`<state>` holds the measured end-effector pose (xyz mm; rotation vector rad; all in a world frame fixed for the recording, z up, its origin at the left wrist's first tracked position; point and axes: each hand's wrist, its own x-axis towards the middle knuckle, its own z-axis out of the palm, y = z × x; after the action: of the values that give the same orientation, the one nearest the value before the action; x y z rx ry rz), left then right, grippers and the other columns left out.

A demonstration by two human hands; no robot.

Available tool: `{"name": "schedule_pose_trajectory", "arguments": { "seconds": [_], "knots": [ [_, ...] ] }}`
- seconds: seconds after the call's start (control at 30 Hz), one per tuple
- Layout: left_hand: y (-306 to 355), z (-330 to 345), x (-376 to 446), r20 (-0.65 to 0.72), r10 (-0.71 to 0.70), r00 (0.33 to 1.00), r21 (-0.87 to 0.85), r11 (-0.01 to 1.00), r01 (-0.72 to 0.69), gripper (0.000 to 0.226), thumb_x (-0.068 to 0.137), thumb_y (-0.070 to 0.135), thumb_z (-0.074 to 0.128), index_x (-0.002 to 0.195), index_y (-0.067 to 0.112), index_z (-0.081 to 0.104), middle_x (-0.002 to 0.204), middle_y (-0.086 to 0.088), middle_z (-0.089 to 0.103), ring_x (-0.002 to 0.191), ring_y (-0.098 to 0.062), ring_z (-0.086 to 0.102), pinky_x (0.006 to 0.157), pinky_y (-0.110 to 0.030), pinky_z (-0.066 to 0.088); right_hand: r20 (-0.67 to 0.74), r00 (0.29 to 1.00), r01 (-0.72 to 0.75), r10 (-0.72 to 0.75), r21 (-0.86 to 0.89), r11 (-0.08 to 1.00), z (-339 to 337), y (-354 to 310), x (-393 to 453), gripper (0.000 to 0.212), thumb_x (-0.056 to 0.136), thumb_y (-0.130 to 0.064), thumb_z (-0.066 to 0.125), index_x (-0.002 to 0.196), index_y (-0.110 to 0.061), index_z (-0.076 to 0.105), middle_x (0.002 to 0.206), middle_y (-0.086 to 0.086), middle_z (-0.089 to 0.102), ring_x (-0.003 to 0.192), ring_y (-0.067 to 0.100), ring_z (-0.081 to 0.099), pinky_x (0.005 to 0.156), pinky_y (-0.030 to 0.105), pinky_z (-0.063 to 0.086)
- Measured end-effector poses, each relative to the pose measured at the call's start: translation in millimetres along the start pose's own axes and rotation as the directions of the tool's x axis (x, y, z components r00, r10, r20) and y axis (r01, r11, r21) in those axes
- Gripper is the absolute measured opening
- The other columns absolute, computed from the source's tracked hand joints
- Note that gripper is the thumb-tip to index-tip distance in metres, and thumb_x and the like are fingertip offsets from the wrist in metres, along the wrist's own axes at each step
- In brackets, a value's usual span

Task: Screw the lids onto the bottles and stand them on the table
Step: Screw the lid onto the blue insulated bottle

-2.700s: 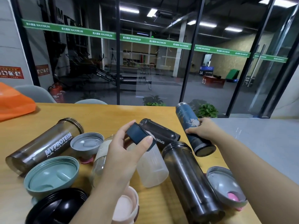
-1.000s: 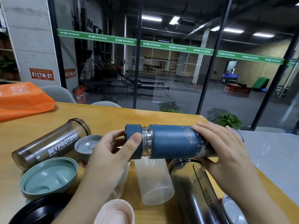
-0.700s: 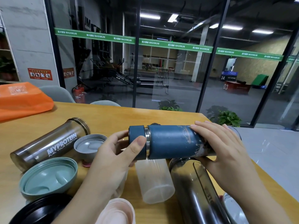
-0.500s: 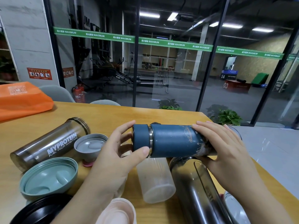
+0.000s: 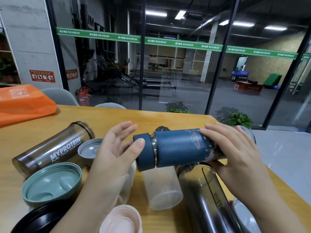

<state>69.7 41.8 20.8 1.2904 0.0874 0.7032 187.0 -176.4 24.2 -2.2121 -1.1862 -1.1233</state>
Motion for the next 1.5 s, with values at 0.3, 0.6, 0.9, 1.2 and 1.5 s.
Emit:
{"name": "schedule_pose_trajectory", "arguments": {
  "seconds": [0.3, 0.6, 0.9, 1.2, 1.5],
  "knots": [
    [-0.3, -0.4, -2.7, 0.024, -0.067, 0.997, 0.222, 0.973, 0.06, 0.063, 0.061, 0.066, 0.061, 0.102, 0.018, 0.069, 0.083, 0.002, 0.072, 0.068, -0.009, 0.06, 0.064, -0.021, 0.046, -0.051, 0.999, 0.007, -0.008, -0.016, 1.0, -1.2, 2.0, 1.2, 0.086, 0.053, 0.005, 0.086, 0.126, -0.023, 0.05, 0.127, -0.006, 0.057, 0.123, 0.019, 0.048, 0.109, 0.039, 0.027],
    [0.1, -0.8, -3.9, 0.158, 0.03, 0.987, 0.13, 0.99, -0.051, 0.06, 0.052, 0.045, 0.07, 0.111, 0.041, 0.063, 0.11, 0.007, 0.068, 0.096, -0.008, 0.066, 0.07, -0.019, 0.052, -0.054, 0.999, -0.006, 0.005, -0.023, 1.0, -2.3, 5.4, 0.3, 0.088, 0.053, 0.005, 0.087, 0.127, -0.023, 0.049, 0.127, 0.001, 0.059, 0.123, 0.022, 0.048, 0.107, 0.046, 0.032],
    [1.8, -0.6, -4.4, 0.146, 0.063, 0.987, -0.007, 0.998, -0.063, 0.043, 0.048, 0.038, 0.079, 0.091, 0.038, 0.071, 0.1, 0.01, 0.071, 0.096, -0.008, 0.066, 0.072, -0.019, 0.053, -0.043, 0.999, -0.007, 0.006, -0.008, 1.0, -2.4, 4.3, 0.5, 0.089, 0.053, 0.005, 0.087, 0.127, -0.024, 0.048, 0.127, -0.003, 0.057, 0.123, 0.021, 0.048, 0.109, 0.042, 0.029],
    [-0.4, -0.8, -1.0, 0.048, -0.054, 0.997, 0.076, 0.996, 0.051, 0.08, 0.045, 0.057, 0.079, 0.117, 0.029, 0.058, 0.12, 0.005, 0.064, 0.106, -0.011, 0.064, 0.091, -0.031, 0.049, -0.07, 0.998, 0.009, -0.011, -0.029, 1.0, -4.9, 1.2, 1.1, 0.086, 0.054, 0.005, 0.086, 0.127, -0.023, 0.048, 0.128, -0.006, 0.054, 0.125, 0.019, 0.047, 0.111, 0.041, 0.027],
    [0.7, -1.5, -3.8, 0.162, -0.084, 0.983, 0.082, 0.994, 0.071, 0.065, 0.05, 0.047, 0.069, 0.113, 0.033, 0.064, 0.111, 0.0, 0.068, 0.092, -0.013, 0.065, 0.069, -0.025, 0.051, -0.057, 0.998, -0.004, 0.002, -0.035, 0.999, -5.0, 2.3, 1.0, 0.088, 0.054, 0.006, 0.086, 0.128, -0.024, 0.048, 0.13, -0.008, 0.051, 0.126, 0.02, 0.046, 0.11, 0.043, 0.028]
  ]
}}
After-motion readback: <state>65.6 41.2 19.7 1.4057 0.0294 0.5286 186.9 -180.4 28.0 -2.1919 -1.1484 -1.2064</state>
